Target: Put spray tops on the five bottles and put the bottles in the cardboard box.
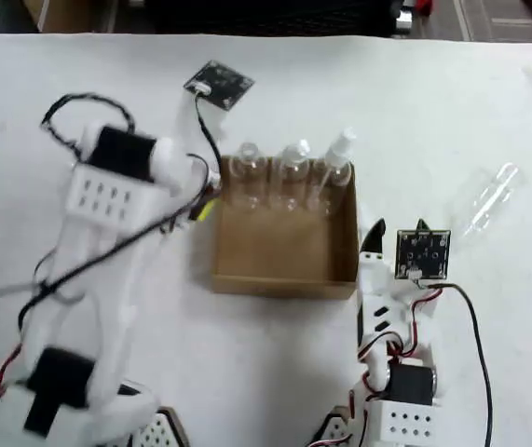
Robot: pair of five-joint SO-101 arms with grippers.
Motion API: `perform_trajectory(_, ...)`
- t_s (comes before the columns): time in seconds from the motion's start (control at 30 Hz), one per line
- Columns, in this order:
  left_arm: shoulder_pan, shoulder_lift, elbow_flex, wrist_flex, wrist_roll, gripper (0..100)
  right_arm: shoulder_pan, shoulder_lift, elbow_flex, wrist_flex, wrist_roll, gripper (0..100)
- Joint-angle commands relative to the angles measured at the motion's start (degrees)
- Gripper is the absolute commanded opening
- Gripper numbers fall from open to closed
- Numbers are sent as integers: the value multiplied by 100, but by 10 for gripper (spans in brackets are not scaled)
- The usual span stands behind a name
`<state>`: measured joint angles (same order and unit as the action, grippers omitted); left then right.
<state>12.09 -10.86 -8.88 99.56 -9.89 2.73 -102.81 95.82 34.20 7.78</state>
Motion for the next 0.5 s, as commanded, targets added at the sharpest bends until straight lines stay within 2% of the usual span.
perform_trajectory(0.0, 180, -1279, -79, -844, 79, 23, -31, -40, 53, -119, 79, 176)
perform_trajectory(0.13, 180, -2044, -44, -1398, 114, 23, -31, -40, 53, -119, 79, 176)
perform_trajectory(0.3, 180, -2862, -35, -1521, 158, 23, -40, -48, 97, -127, 79, 176)
perform_trajectory(0.4, 180, -3415, 123, -1662, 677, 23, -48, -48, 97, -127, 79, 176)
perform_trajectory(0.47, 180, -3837, 554, -2057, 941, 23, -48, -40, 97, -127, 79, 176)
